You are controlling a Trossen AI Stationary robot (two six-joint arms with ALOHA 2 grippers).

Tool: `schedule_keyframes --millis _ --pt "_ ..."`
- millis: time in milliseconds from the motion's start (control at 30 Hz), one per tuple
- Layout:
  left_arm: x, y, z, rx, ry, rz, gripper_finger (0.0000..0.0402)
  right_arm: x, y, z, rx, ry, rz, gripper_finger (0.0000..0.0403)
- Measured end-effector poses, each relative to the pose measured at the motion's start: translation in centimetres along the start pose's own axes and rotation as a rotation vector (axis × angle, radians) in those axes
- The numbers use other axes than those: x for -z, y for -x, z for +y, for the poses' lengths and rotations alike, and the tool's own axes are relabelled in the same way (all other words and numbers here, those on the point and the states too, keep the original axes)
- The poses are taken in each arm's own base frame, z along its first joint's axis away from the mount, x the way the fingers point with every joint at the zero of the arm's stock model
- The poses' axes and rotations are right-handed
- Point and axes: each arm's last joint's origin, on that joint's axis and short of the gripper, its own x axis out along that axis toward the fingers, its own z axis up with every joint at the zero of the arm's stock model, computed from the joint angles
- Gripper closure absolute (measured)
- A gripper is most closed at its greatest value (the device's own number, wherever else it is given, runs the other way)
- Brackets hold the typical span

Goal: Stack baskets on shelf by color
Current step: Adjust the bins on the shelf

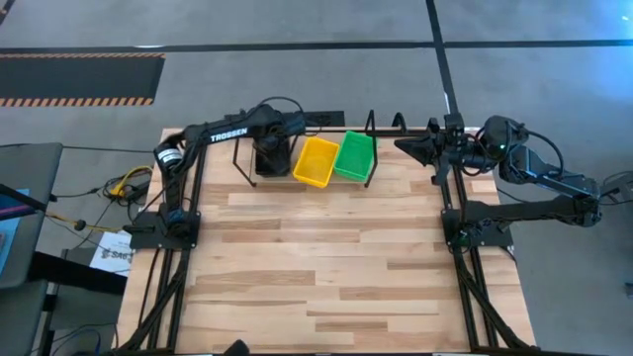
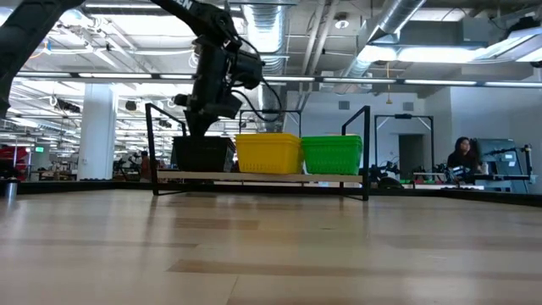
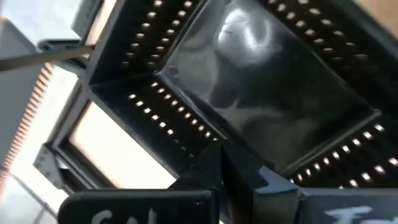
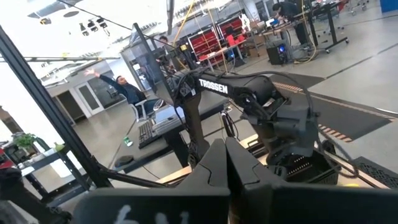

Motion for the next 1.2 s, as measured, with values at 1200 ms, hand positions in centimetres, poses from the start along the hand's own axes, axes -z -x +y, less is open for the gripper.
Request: schedule_keyframes --millis 1200 --pt "-2.9 4.3 -6.1 0.323 -0.046 -0.46 0.0401 0.2 -0.1 -0.1 0.006 -0.002 0.015 0.0403"
